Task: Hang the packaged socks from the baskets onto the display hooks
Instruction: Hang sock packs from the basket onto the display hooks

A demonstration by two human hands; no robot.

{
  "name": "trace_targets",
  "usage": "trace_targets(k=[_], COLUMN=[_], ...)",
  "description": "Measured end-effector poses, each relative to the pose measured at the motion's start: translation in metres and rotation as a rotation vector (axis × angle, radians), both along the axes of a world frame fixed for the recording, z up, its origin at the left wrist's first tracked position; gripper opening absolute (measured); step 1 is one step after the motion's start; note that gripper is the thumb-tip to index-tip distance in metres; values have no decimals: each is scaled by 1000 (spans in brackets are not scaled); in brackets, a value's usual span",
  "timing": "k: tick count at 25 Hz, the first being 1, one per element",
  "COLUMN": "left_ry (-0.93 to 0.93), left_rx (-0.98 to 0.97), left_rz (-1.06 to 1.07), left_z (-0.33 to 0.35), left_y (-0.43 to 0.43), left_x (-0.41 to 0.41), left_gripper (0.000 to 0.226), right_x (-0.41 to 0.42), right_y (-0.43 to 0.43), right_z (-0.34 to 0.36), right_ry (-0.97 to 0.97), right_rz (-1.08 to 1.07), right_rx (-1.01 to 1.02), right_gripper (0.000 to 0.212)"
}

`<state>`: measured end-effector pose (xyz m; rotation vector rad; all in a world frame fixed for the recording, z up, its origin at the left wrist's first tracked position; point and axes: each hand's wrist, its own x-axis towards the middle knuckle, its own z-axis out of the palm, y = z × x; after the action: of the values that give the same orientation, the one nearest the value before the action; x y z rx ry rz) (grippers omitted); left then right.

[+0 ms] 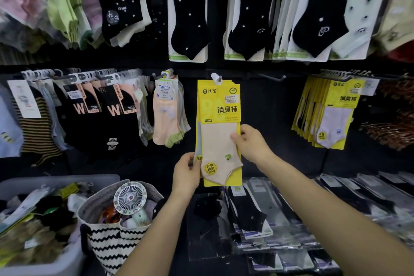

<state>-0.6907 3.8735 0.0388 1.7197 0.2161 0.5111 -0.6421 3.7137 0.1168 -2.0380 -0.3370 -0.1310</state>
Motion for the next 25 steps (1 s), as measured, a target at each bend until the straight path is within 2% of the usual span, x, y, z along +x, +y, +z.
trace_targets(k=[4,11,13,16,19,22,25], left_ry=[9,12,25,20,-35,-96,-122], left_rx=[11,-71,-130,-119,-34,36,48], left_rz=[63,34,14,22,6,-90,-167], left_z=[-3,-5,-5,-5,-1,0,-3], left_y=[5,1,-2,-4,-7,-13,-17], left_x=[6,10,11,11,11,12,15], left_gripper=[7,10,14,27,28,34,47], right_x=[-7,-6,-5,1,5,11,14], right_y=[-10,-13,-2,9,13,18,21], right_z=[-4,-8,-15,-26,-35,-38,-40], right_ry=[17,63,49,-11,13,32,3], right_rz=[29,12,1,-74,-148,-94,-70], right_rx=[14,69,41,-52,-16,-14,-158], right_gripper=[5,10,12,19,38,55,54])
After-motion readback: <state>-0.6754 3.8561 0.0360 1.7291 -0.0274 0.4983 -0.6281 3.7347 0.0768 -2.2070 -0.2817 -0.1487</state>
